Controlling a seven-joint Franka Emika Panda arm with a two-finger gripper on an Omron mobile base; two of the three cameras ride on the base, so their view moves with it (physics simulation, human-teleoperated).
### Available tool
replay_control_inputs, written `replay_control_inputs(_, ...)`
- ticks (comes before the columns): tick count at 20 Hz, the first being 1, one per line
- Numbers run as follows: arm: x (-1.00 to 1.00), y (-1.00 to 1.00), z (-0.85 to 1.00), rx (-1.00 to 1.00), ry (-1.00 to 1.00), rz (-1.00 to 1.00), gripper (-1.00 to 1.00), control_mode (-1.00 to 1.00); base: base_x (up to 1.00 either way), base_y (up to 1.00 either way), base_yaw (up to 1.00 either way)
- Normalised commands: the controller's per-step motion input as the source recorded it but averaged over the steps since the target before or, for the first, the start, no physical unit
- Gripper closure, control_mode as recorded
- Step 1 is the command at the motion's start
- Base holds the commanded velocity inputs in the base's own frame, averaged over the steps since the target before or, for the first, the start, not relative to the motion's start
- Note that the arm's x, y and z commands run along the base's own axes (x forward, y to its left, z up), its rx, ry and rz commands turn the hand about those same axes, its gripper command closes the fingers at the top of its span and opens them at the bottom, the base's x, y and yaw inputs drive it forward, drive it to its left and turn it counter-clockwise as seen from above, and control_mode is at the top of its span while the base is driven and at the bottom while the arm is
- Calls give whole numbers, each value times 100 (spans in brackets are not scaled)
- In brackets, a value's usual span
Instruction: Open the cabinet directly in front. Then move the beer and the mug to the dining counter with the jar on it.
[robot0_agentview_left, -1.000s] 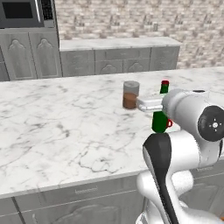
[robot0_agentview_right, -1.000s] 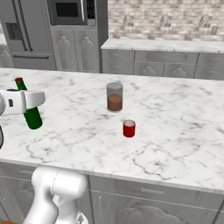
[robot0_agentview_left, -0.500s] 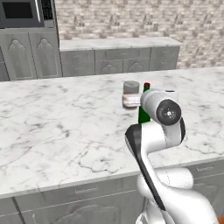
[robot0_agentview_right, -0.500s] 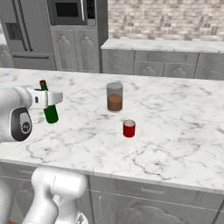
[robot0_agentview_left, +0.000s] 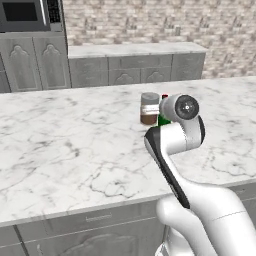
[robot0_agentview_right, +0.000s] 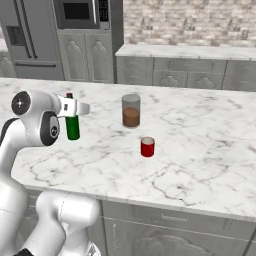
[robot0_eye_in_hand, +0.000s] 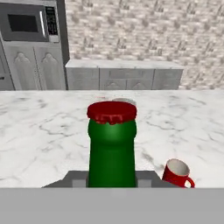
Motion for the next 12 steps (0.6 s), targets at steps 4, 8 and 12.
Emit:
replay_control_inputs(4, 2, 0, -48, -5, 18, 0, 100, -100, 0, 0, 0)
replay_control_inputs(8, 3, 0, -36, -2, 3, 0, 100, -100, 0, 0, 0)
replay_control_inputs(12, 29, 0, -18, 0, -10, 0, 100, -100, 0, 0, 0)
